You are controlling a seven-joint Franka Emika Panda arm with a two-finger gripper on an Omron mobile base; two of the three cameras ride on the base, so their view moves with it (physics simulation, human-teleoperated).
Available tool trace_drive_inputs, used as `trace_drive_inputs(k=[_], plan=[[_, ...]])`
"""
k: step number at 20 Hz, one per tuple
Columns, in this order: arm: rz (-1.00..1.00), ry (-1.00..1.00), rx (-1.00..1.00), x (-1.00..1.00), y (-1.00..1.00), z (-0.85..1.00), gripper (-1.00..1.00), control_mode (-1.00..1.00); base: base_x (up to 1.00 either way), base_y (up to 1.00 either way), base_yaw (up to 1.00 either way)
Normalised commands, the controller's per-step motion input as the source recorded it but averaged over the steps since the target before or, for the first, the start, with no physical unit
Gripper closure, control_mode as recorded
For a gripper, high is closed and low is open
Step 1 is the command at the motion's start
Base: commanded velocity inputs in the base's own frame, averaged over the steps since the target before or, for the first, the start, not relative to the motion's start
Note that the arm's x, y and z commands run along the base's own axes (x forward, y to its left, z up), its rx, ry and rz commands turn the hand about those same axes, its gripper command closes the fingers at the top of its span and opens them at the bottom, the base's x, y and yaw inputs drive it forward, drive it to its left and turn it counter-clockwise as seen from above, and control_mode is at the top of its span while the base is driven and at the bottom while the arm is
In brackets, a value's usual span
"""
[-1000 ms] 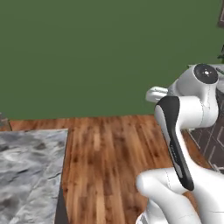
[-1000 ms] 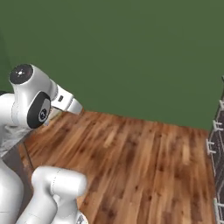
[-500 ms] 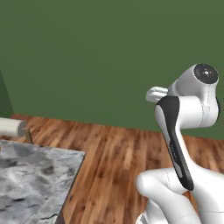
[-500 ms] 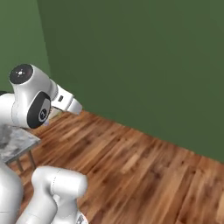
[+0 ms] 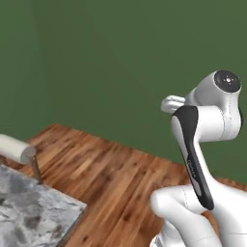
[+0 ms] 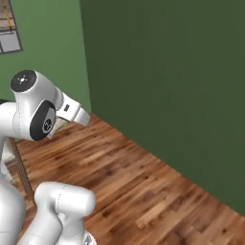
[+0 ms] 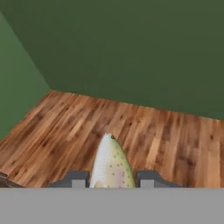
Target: Take the cheese, fish, and garlic from the fridge and place them on the plate on the dining counter to create an appetizer plate.
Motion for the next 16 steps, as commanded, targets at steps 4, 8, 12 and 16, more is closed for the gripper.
trace_drive_inputs(k=[4, 8, 12, 16], plan=[[0.00, 0.00, 0.00, 0.00, 0.00, 0.00, 1.00, 1.00, 1.00, -0.13, 0.57], [0.00, 0.00, 0.00, 0.00, 0.00, 0.00, 1.00, 1.00, 1.00, -0.06, 0.61], [0.00, 0.00, 0.00, 0.00, 0.00, 0.00, 1.00, 1.00, 1.00, -0.01, 0.64], [0.00, 0.00, 0.00, 0.00, 0.00, 0.00, 1.00, 1.00, 1.00, -0.04, 0.64]])
